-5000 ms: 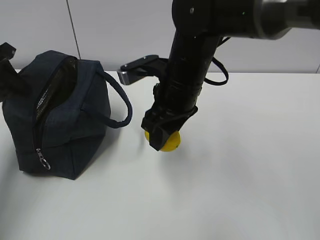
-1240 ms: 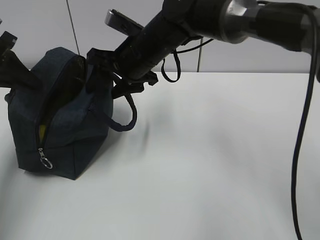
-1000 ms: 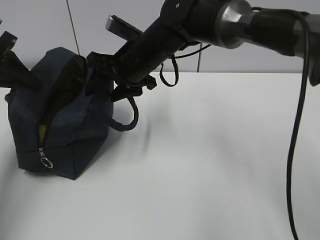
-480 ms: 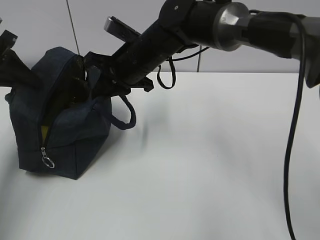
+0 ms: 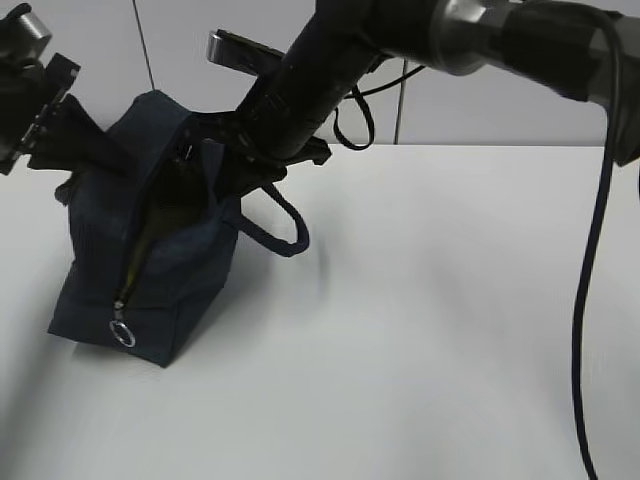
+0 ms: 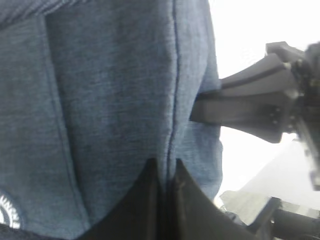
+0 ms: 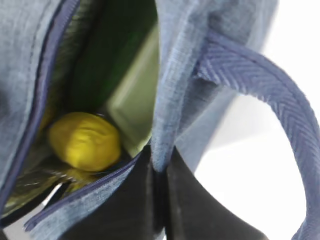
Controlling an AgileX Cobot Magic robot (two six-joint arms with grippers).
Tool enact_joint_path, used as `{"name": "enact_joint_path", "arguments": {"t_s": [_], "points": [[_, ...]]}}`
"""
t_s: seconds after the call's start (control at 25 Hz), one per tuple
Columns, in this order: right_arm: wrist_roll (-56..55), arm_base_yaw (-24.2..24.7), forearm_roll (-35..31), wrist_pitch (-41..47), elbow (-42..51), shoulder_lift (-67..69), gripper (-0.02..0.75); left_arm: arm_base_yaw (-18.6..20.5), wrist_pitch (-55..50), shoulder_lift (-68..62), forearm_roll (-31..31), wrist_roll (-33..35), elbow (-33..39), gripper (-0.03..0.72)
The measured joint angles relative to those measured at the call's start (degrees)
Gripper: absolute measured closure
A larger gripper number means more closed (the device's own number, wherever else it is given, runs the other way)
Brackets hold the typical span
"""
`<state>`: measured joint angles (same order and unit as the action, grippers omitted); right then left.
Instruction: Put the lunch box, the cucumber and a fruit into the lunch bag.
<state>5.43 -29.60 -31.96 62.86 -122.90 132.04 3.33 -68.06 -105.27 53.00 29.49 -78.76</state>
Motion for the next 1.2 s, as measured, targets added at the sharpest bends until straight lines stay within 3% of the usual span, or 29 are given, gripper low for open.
{"name": "enact_joint_path", "arguments": {"t_s": [0.16,0.44,0.8,1.2], "points": [[-3.05,0.00,7.82,6.65,-3.81,0.00,0.732,-3.54,0.00,0.00,3.00,0.00,0.00,0.695],[-6.43,0.85,18.94,9.48,-6.71,-2.13,0.733,-7.59,1.81,-0.03,7.11,0.00,0.00,0.695],[-7.92,2.10,24.36,10.12,-6.30,-5.49,0.734,-12.24,6.13,-0.47,13.33,1.66,0.00,0.695],[-8.13,4.90,29.82,10.12,0.01,-7.43,0.734,-14.71,7.49,-6.92,23.64,6.64,0.00,0.695]]}}
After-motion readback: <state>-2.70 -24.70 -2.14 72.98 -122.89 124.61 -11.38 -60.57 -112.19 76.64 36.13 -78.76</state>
